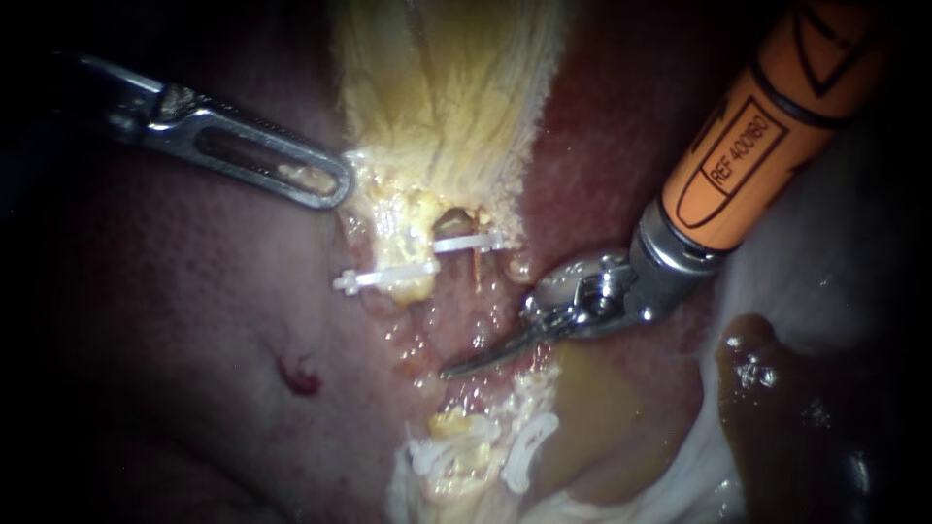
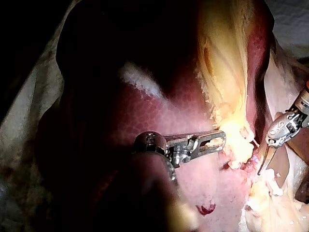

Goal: Go back from the cut right tube

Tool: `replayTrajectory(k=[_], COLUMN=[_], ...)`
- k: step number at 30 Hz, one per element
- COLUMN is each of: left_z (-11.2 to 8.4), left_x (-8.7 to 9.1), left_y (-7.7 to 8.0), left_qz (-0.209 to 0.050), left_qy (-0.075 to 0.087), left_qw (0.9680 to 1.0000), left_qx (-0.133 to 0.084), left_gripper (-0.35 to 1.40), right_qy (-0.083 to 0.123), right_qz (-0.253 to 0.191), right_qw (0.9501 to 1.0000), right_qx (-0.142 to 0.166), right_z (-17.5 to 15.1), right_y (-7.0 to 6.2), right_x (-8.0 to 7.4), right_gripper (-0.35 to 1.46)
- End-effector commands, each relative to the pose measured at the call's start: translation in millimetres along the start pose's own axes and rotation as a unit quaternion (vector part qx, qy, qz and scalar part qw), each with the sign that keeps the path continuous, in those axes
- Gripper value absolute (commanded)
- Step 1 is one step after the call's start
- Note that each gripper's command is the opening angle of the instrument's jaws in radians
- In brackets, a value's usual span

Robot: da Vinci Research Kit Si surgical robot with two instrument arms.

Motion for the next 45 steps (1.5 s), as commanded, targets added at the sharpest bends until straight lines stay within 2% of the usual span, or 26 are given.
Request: replayTrajectory(k=[1,5,9,10,11,13,14,15,17,20,23,27,30,32,33,34,35,39,43,45], left_z=[0.0,0.0,0.0,0.0,0.0,0.0,0.0,0.0,0.0,0.0,0.0,0.0,0.0,-0.1,-0.1,-0.1,-0.1,-0.1,-0.1,-0.1], left_x=[0.0,0.0,0.0,0.0,0.0,0.0,0.0,0.0,0.0,0.0,0.0,0.0,0.0,0.0,0.0,0.1,0.1,0.1,0.1,0.1], left_y=[0.1,0.1,0.1,0.1,0.1,0.1,0.1,0.1,0.1,0.1,0.1,0.1,0.1,0.1,0.1,0.1,0.1,0.1,0.2,0.2], left_qz=[0.000,0.000,0.000,0.000,0.000,0.000,0.000,0.000,0.000,0.000,0.000,0.000,0.000,0.000,0.000,0.000,0.000,0.000,0.000,0.000], left_qy=[0.000,0.000,0.000,0.000,0.000,0.000,0.000,0.000,0.000,0.000,0.000,0.000,0.000,0.000,0.000,0.000,0.000,0.000,0.000,0.000], left_qw=[1.0000,1.0000,1.0000,1.0000,1.0000,1.0000,1.0000,1.0000,1.0000,1.0000,1.0000,1.0000,1.0000,1.0000,1.0000,1.0000,1.0000,1.0000,1.0000,1.0000], left_qx=[0.000,0.000,0.000,0.000,0.000,0.000,0.000,0.000,0.000,0.000,0.000,0.000,0.000,0.000,0.000,0.000,0.000,0.000,0.000,0.000], left_gripper=[-0.35,-0.35,-0.35,-0.35,-0.35,-0.35,-0.35,-0.35,-0.35,-0.35,-0.35,-0.35,-0.35,-0.35,-0.35,-0.35,-0.35,-0.35,-0.35,-0.35], right_qy=[0.001,0.002,0.016,0.021,0.025,0.031,0.040,0.047,0.060,0.071,0.075,0.077,0.078,0.077,0.076,0.068,0.060,0.033,0.016,0.011], right_qz=[0.000,0.000,-0.001,-0.001,-0.001,-0.001,0.000,0.000,0.003,0.010,0.006,-0.001,-0.027,-0.045,-0.064,-0.081,-0.091,-0.139,-0.167,-0.173], right_qw=[1.0000,1.0000,0.9999,0.9998,0.9996,0.9994,0.9990,0.9986,0.9972,0.9957,0.9949,0.9947,0.9932,0.9898,0.9849,0.9814,0.9788,0.9615,0.9466,0.9421], right_qx=[0.001,0.002,-0.004,-0.007,-0.010,-0.013,-0.020,-0.027,-0.045,-0.059,-0.067,-0.069,-0.081,-0.111,-0.142,-0.160,-0.174,-0.235,-0.275,-0.287], right_z=[0.0,-0.1,-0.2,-0.2,-0.3,-0.3,-0.3,-0.3,-0.2,0.0,0.0,0.0,-0.3,-0.6,-1.0,-1.3,-1.7,-4.2,-6.9,-7.9], right_y=[0.0,-0.1,-0.4,-0.5,-0.7,-0.9,-1.1,-1.1,-1.2,-1.1,-1.1,-1.1,-1.4,-1.8,-2.2,-2.5,-2.8,-4.5,-6.2,-6.9], right_x=[0.0,0.0,-0.1,0.0,0.0,0.2,0.3,0.4,0.5,0.7,0.8,0.8,0.6,0.4,0.3,0.3,0.3,0.7,1.0,0.8], right_gripper=[-0.35,-0.35,-0.35,-0.25,0.05,0.44,0.76,0.96,1.23,1.36,1.41,1.43,1.43,1.43,1.43,1.43,1.45,1.45,1.45,1.45])
